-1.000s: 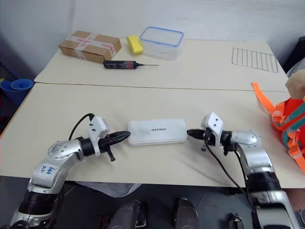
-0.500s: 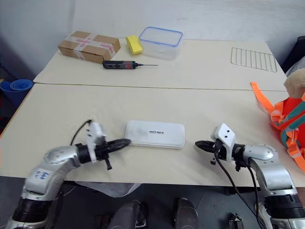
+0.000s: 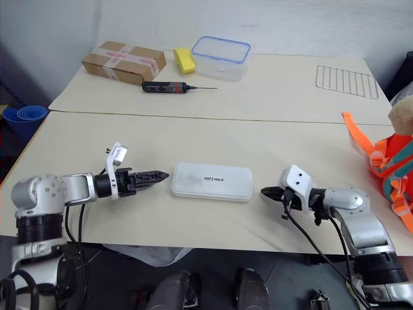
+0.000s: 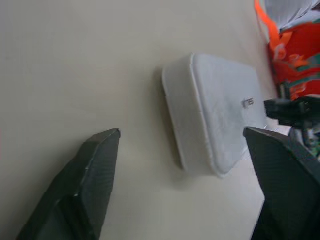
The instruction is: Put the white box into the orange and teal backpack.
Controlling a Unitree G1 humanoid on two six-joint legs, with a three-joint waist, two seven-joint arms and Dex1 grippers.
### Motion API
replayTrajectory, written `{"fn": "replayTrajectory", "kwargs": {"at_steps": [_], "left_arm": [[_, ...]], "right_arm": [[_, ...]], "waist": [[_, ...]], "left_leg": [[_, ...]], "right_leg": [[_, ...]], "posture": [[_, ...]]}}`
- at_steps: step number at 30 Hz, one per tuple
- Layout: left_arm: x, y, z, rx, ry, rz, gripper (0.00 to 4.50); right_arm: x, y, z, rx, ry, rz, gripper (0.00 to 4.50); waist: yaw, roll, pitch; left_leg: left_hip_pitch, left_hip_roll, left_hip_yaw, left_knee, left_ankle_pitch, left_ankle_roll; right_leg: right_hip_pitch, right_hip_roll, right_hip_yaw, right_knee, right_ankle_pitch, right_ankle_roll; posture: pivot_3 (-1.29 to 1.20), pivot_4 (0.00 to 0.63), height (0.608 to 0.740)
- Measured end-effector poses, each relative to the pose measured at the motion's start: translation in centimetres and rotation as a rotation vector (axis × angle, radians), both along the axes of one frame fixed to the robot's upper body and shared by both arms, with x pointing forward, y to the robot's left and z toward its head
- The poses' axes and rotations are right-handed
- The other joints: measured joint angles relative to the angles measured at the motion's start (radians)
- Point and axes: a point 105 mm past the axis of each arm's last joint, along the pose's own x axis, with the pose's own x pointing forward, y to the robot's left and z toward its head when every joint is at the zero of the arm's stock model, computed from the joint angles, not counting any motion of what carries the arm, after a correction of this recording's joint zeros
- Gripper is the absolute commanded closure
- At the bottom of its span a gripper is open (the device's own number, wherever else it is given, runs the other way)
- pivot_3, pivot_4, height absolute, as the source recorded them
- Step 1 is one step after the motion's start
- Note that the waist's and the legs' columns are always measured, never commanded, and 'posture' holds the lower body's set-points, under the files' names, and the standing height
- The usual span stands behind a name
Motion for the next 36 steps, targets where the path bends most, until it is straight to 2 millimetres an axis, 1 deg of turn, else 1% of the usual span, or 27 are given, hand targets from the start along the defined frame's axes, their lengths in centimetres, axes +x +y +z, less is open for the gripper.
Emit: {"fn": "replayTrajectory", "kwargs": {"at_steps": [3, 8, 11, 14, 16, 25, 28, 29, 33, 36], "left_arm": [[0.4, -0.2, 0.1, -0.013, 0.068, -0.011, 0.03], [0.9, -0.8, 0.1, -0.009, 0.116, -0.032, 0.03], [1.2, -1.6, 0.2, -0.010, 0.139, -0.063, 0.03], [1.4, -2.9, 0.2, -0.041, 0.173, -0.107, 0.03], [1.5, -3.6, 0.1, -0.066, 0.193, -0.127, 0.03], [1.7, -4.5, -0.1, -0.150, 0.257, -0.146, 0.03], [1.6, -5.4, -0.4, -0.193, 0.288, -0.159, 0.64], [1.5, -5.9, -0.7, -0.202, 0.303, -0.169, 0.94], [1.2, -6.6, -1.2, -0.190, 0.328, -0.191, 2.22], [1.1, -7.1, -0.4, -0.246, 0.313, -0.222, 3.03]], "right_arm": [[0.9, 0.5, 0.4, -0.004, -0.023, 0.013, 4.50], [2.1, 1.7, 1.0, -0.005, -0.052, 0.041, 4.50], [2.6, 2.3, 1.0, -0.015, -0.057, 0.057, 4.50], [3.0, 2.7, 0.9, -0.020, -0.066, 0.066, 4.50], [3.0, 3.1, 0.8, -0.019, -0.069, 0.074, 4.50], [3.1, 3.8, 0.6, -0.005, -0.069, 0.084, 4.50], [3.0, 4.0, 0.5, -0.004, -0.076, 0.091, 4.50], [2.9, 4.0, 0.5, -0.009, -0.082, 0.097, 4.50], [2.8, 3.3, 0.4, -0.030, -0.086, 0.093, 4.50], [2.6, 2.8, 0.2, -0.027, -0.082, 0.084, 4.50]], "waist": [[-0.002, 0.000, 0.000], [0.003, 0.000, 0.000], [0.007, 0.000, 0.000], [0.013, 0.000, 0.000], [0.016, 0.000, 0.000], [0.019, 0.000, 0.000], [0.021, 0.000, 0.000], [0.020, 0.000, 0.000], [0.015, -0.001, 0.000], [0.012, -0.001, 0.000]], "left_leg": [[0.000, 0.000, 0.000, 0.000, 0.000, -0.001], [0.000, 0.000, 0.000, 0.000, 0.000, -0.001], [0.000, -0.001, 0.000, 0.001, 0.000, -0.001], [0.000, -0.001, 0.000, 0.001, 0.001, -0.001], [0.000, -0.001, 0.000, 0.001, 0.001, -0.001], [0.000, -0.001, 0.000, 0.001, 0.001, -0.001], [0.000, -0.002, 0.000, 0.002, 0.001, 0.000], [0.000, -0.002, 0.000, 0.001, 0.001, 0.000], [-0.001, -0.001, 0.000, 0.001, 0.001, 0.000], [-0.001, -0.001, 0.000, 0.001, 0.001, -0.001]], "right_leg": [[0.000, 0.000, 0.000, 0.000, 0.000, 0.000], [0.000, 0.000, 0.003, 0.000, 0.000, 0.000], [0.000, 0.000, 0.003, 0.000, 0.000, 0.000], [0.000, 0.000, 0.003, 0.001, 0.000, 0.000], [0.000, 0.000, 0.003, 0.001, 0.000, 0.000], [0.000, 0.000, 0.003, 0.001, 0.000, 0.000], [0.000, 0.000, 0.003, 0.001, 0.000, 0.000], [0.000, 0.000, 0.003, 0.001, 0.000, 0.000], [-0.001, 0.001, 0.002, 0.001, 0.000, 0.000], [-0.001, 0.001, 0.002, 0.001, 0.000, 0.000]], "posture": [[0.00, 0.150, 0.740], [0.00, 0.150, 0.740], [0.00, 0.150, 0.740], [0.00, 0.150, 0.740], [0.00, 0.150, 0.740], [0.00, 0.150, 0.740], [0.00, 0.150, 0.740], [0.00, 0.150, 0.740], [0.00, 0.150, 0.740], [0.00, 0.150, 0.740]]}}
